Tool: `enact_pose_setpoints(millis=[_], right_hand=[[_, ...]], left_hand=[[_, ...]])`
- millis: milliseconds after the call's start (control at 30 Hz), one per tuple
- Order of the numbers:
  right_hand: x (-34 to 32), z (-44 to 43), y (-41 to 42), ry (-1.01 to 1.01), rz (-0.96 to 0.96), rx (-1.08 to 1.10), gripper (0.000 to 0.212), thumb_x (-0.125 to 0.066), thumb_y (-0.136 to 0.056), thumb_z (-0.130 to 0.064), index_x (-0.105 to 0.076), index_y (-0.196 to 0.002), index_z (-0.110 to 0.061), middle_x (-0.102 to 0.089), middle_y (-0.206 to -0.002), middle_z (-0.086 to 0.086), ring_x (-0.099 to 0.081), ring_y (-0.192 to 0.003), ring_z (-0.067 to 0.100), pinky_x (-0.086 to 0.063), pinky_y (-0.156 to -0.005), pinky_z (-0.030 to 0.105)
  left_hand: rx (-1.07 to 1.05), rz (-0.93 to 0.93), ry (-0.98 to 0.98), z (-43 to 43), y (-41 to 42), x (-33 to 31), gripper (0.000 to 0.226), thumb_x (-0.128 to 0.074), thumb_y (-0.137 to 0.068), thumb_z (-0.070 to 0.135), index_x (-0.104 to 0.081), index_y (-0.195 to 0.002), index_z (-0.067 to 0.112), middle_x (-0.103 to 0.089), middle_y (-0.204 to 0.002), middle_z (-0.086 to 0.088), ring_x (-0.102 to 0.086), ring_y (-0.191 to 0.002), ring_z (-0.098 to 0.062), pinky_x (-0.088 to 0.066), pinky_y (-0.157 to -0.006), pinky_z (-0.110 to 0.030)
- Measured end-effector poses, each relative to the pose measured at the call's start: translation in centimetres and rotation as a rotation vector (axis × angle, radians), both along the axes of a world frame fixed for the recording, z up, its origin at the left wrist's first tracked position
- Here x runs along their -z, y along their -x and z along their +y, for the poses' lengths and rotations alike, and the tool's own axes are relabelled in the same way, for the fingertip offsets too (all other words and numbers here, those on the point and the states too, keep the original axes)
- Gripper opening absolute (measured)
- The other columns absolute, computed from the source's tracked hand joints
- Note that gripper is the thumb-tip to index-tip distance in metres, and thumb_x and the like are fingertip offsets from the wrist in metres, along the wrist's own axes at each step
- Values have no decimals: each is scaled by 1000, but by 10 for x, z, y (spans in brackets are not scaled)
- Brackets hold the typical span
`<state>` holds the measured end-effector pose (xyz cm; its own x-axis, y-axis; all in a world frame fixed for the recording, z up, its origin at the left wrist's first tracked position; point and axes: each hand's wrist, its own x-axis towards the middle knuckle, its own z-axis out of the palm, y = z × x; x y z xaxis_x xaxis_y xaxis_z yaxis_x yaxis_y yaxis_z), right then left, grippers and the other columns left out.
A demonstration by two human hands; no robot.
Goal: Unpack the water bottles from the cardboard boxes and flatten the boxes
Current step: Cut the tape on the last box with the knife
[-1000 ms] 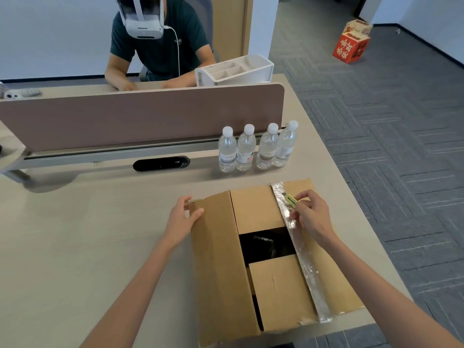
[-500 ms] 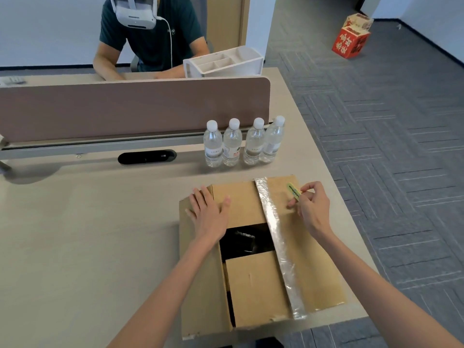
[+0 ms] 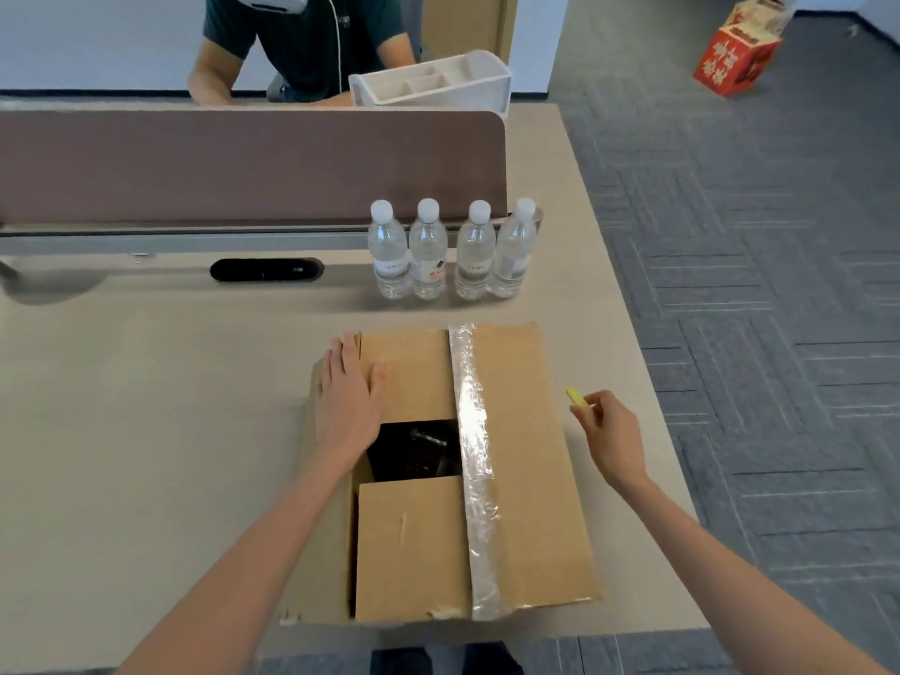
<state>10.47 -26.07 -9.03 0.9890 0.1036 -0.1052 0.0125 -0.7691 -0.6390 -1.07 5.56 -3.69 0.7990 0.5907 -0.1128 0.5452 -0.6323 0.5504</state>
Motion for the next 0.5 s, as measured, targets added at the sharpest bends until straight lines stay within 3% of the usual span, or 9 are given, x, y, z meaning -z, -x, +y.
enact_pose_setpoints(millis=[133, 267, 400, 500], right_hand=[[27, -16, 4, 185, -31, -115, 18, -59, -95, -29, -56, -92, -12, -56, -94, 0, -53, -85, 21, -35, -64, 32], [43, -25, 5, 186, -19, -126, 23, -62, -94, -33, -59, -89, -10, -53, -95, 3, -52, -89, 24, -38, -65, 32], [50, -30, 0, 163, 67, -86, 16, -64, -93, -25, -62, -94, -9, -53, -100, 5, -52, -98, 26, -37, -67, 33], [45, -30, -9, 130, 112, -22, 24, -65, -92, -24, -61, -106, -5, -53, -111, 10, -51, -109, 28, -43, -79, 37]], left_hand=[[-4, -33, 18, 7, -3, 11, 66, -29, -103, 47, -12, -157, 14, -17, -163, -8, -16, -149, -28, -18, -122, -46], [-15, -45, 38, 6, -3, 12, 64, -31, -103, 45, -13, -156, 14, -20, -162, -8, -21, -148, -27, -21, -121, -45], [-14, -54, 29, 5, -3, 10, 63, -28, -104, 46, -13, -156, 15, -20, -162, -7, -21, -148, -25, -20, -121, -43], [-10, -53, 26, 4, -4, 10, 63, -25, -104, 47, -12, -157, 15, -19, -163, -6, -19, -149, -24, -19, -121, -41]])
